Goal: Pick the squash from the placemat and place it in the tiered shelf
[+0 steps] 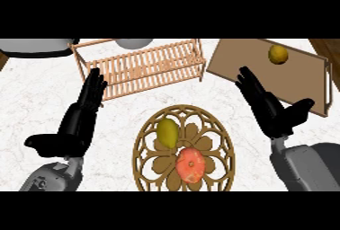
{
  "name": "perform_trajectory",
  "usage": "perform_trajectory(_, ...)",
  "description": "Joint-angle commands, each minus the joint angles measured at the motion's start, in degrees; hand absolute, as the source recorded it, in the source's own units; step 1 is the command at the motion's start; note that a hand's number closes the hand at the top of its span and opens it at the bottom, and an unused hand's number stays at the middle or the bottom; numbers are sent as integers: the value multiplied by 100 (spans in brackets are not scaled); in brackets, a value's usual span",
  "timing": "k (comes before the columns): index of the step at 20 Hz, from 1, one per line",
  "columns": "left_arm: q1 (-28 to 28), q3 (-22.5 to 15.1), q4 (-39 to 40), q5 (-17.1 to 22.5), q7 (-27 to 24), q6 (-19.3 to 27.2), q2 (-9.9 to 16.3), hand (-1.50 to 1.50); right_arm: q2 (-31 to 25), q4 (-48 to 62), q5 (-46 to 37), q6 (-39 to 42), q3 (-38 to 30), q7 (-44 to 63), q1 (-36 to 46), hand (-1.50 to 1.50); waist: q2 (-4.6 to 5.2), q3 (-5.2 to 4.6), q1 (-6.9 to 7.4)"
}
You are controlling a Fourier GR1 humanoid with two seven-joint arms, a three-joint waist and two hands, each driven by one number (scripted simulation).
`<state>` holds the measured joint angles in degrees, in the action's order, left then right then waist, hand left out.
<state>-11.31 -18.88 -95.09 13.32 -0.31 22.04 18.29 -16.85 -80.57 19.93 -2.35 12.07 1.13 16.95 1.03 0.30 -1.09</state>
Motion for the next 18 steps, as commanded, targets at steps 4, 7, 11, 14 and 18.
perform_trajectory(4,119,594,180,-49,286,107,404,0,408,-528,-267,511,860,164,617,150,-109,-32,225)
perform_trajectory(7,404,761,393,46,257,158,446,0,48,-335,-1798,-1005,764,380,855,150,-147,-72,149)
perform_trajectory(11,709,791,69,-13,495,161,409,0,1213,-796,-229,-116,842,240,321,-150,-112,-28,132)
perform_trajectory(14,558,1193,-148,273,833,-156,721,0,599,-1489,78,679,707,453,237,-150,-121,-28,105)
perform_trajectory(18,623,984,156,37,543,8,444,0,-270,-1972,-71,1449,924,1098,658,-150,-123,-34,76)
